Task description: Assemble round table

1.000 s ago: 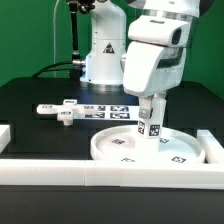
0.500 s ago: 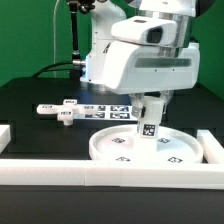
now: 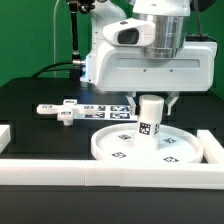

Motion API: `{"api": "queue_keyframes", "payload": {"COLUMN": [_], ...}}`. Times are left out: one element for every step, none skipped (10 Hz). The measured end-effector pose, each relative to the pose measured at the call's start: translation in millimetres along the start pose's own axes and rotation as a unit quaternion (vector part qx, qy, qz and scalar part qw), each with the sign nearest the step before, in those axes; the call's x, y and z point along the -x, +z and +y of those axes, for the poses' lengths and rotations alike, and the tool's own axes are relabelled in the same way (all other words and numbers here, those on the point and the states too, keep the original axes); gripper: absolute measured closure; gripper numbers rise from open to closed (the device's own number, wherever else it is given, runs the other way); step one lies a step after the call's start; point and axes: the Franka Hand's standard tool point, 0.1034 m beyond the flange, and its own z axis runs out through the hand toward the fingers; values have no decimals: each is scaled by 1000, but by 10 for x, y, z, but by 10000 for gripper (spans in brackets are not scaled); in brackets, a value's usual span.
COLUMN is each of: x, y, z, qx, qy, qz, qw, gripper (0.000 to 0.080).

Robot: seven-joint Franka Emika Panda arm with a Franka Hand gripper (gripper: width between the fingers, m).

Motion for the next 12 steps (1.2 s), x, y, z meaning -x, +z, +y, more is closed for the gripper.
{"api": "queue_keyframes", "payload": {"x": [0, 0, 0, 1, -2, -3, -13, -31, -44, -48, -49, -49], "y": [0, 0, 1, 2, 5, 11, 12, 8, 7, 6, 6, 6], "z": [0, -1, -2, 5, 19, 17, 16, 11, 10, 11, 12, 10], "qx": [0, 0, -1, -5, -22, -34, -41, -45, -50, -54, -55, -55], "qy": [31, 55, 94, 129, 192, 248, 287, 339, 384, 431, 456, 473], "qz": [0, 0, 0, -1, -2, -5, -5, -2, 3, 1, -1, -2], "qw": [1000, 998, 996, 992, 981, 968, 957, 940, 922, 901, 888, 879], "gripper": [390, 390, 390, 390, 390, 390, 390, 390, 390, 390, 390, 390]}}
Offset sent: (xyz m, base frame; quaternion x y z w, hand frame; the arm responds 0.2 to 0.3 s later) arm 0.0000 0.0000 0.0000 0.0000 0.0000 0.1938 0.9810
